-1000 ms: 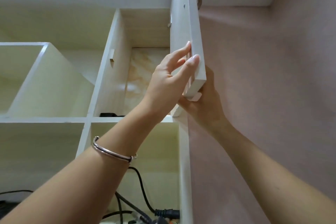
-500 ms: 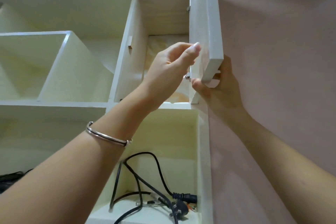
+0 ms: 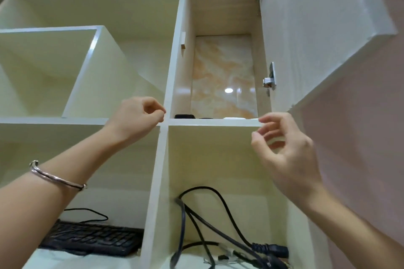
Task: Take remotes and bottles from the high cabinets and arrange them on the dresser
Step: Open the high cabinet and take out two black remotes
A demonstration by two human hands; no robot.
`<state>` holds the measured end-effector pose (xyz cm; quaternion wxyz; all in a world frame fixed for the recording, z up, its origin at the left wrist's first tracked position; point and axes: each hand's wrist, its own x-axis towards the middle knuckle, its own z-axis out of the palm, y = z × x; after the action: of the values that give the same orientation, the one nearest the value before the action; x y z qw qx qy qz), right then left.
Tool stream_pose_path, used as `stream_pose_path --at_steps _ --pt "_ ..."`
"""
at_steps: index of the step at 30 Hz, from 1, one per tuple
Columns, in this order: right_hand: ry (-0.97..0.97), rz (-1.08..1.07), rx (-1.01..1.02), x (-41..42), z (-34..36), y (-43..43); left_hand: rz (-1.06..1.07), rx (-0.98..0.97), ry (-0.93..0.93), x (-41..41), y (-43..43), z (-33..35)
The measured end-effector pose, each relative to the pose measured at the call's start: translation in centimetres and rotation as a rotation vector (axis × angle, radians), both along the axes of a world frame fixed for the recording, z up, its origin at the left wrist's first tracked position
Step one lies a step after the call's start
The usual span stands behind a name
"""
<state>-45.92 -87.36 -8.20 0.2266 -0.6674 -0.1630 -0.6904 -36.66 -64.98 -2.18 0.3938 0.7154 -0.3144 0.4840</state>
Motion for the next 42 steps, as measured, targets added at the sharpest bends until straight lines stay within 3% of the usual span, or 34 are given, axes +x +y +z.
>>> stream_pose_path --at_steps 3,7,10,13,17,21,26,32,38,42 --pt "0.117 -0.118 -0.104 1.5 4.3 2.1 0.087 0.046 -0.087 1.1 -0.4 1.8" --pt "0.374 -0.297 -0.12 3.4 11.1 3.5 0.209 0.263 -0.247 1.8 -2.5 5.0" --pt "0.523 -0.414 -0.128 5.0 14.4 3.6 0.303 0.486 -0.14 1.9 -5.0 7.3" --pt "0.631 -0.466 -0.121 6.2 16.2 3.5 0.525 0.693 0.03 2.0 -7.3 9.6" --pt "0.642 -0.504 -0.103 7.1 17.3 2.4 0.679 0.814 0.246 1.2 -9.2 11.0" --pt "0.66 -0.523 -0.046 7.5 17.2 0.6 0.761 0.906 0.346 1.8 -10.6 11.0" --pt "0.83 -0.574 -0.058 7.9 16.3 -0.6 0.838 0.987 0.313 1.7 -10.9 11.1" --pt "1.073 -0.629 -0.124 7.6 15.5 -0.3 0.725 0.962 0.473 0.3 -10.9 11.4" --pt "0.977 -0.512 -0.064 8.0 15.8 -0.5 0.642 0.854 0.561 0.3 -10.6 11.2" --pt "0.884 -0.463 -0.085 8.6 16.4 0.5 0.467 0.688 0.461 -0.8 -8.5 11.8"
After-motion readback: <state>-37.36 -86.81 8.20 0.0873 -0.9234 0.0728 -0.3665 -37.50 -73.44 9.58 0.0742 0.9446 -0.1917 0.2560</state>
